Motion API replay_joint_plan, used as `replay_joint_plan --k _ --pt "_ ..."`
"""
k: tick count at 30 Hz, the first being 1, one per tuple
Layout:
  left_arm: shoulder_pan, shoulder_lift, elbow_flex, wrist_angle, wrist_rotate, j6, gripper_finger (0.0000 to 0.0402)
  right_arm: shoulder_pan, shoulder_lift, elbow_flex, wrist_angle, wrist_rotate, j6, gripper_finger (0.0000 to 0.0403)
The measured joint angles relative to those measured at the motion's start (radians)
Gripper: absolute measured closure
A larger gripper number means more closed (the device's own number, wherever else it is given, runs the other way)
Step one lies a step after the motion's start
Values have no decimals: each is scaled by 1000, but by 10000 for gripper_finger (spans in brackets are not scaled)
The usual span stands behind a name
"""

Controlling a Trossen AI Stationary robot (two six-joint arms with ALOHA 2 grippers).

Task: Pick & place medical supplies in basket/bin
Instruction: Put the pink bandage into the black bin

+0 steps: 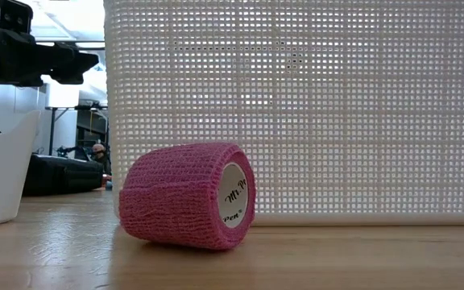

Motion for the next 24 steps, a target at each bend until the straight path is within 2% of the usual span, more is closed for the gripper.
replay_joint_plan --k 4,14,18,24 --pt "0 0 0 0 0 0 149 -47 102 103 0 5 35 339" --pt "0 0 0 0 0 0 149 -146 369 402 -2 19 -97 342" --pt "0 0 0 0 0 0 149 -180 456 496 -5 71 -75 342" --pt "0 0 0 0 0 0 149 -227 563 594 -2 72 8 342"
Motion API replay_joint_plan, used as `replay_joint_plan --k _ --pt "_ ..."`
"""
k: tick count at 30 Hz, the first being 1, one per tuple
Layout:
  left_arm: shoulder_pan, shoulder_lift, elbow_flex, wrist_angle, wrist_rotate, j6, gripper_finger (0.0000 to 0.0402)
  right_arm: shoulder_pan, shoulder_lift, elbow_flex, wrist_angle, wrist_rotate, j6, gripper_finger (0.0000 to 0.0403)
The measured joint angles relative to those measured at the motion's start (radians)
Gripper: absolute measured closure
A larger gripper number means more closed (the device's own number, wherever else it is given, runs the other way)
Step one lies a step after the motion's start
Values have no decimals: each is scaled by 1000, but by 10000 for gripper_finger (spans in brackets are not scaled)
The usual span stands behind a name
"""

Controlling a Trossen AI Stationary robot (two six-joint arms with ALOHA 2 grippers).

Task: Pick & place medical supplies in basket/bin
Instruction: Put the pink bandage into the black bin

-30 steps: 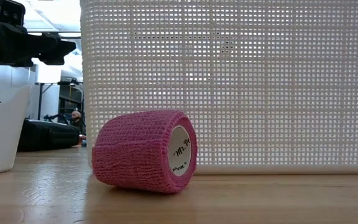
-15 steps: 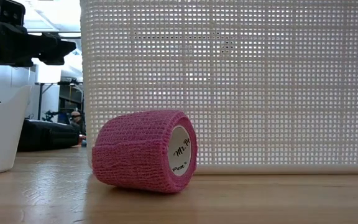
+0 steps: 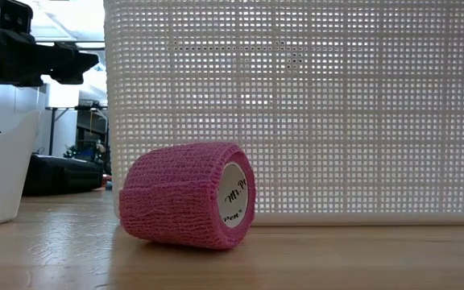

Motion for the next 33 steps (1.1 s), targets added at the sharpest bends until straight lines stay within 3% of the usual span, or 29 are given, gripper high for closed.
replay_joint_plan --k 10,23,28,33 --pt "0 0 0 0 0 0 148 -80 115 37 7 -12 356 340" --pt "0 0 0 0 0 0 148 -158 125 37 32 -38 560 294" --pt "0 0 0 0 0 0 148 -175 125 37 32 -99 544 294" --pt "0 0 0 0 0 0 148 -176 125 49 30 -100 413 293"
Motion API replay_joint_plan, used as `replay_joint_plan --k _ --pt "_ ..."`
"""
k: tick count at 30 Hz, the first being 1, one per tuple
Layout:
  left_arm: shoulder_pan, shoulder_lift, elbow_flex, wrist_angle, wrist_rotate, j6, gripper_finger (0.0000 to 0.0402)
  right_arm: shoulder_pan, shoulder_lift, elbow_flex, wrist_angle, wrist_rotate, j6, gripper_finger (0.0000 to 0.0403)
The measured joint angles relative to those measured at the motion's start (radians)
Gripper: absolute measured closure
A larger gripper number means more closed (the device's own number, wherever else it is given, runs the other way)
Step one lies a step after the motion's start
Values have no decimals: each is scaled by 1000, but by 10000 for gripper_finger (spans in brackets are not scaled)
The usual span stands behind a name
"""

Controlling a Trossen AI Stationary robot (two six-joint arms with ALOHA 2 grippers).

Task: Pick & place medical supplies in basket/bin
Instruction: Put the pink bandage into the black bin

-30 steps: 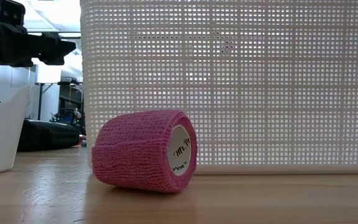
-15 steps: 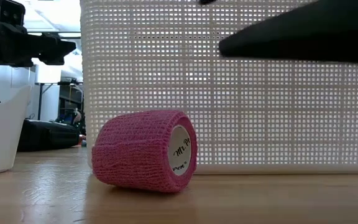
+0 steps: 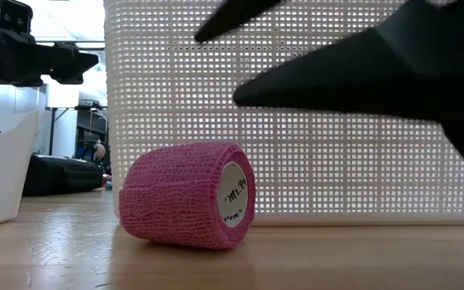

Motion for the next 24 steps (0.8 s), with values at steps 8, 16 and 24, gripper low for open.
replay_joint_plan --k 8,16,24 --pt "0 0 0 0 0 0 148 -7 0 10 -7 -10 -127 294" --pt "0 0 0 0 0 0 148 -7 0 9 -8 -46 -304 295" --pt "0 0 0 0 0 0 148 -33 0 8 -41 -58 125 296"
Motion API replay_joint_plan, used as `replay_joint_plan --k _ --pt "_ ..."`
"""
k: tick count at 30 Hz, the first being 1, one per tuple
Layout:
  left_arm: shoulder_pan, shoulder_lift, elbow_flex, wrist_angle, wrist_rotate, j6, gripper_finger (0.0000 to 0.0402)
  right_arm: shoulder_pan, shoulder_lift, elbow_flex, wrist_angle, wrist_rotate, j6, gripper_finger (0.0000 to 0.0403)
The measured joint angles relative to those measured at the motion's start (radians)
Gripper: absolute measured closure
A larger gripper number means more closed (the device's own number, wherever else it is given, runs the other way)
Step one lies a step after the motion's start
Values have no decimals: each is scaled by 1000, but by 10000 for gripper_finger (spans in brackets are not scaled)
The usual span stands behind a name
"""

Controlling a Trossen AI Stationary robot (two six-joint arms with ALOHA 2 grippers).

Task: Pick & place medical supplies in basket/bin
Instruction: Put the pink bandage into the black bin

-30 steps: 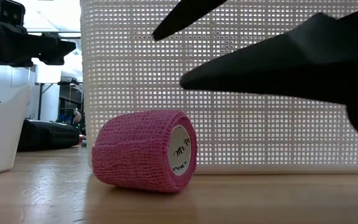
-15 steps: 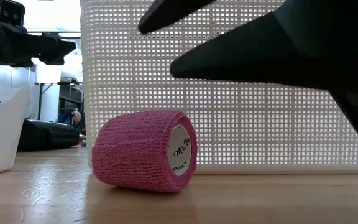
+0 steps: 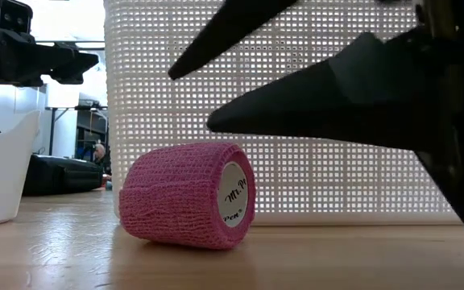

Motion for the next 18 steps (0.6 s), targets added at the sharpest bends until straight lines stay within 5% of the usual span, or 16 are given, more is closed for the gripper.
replay_joint_plan --k 5,18 --pt "0 0 0 0 0 0 148 -5 -6 0 -23 -35 213 296" --pt "0 0 0 0 0 0 148 -12 -15 27 -132 -91 292 296"
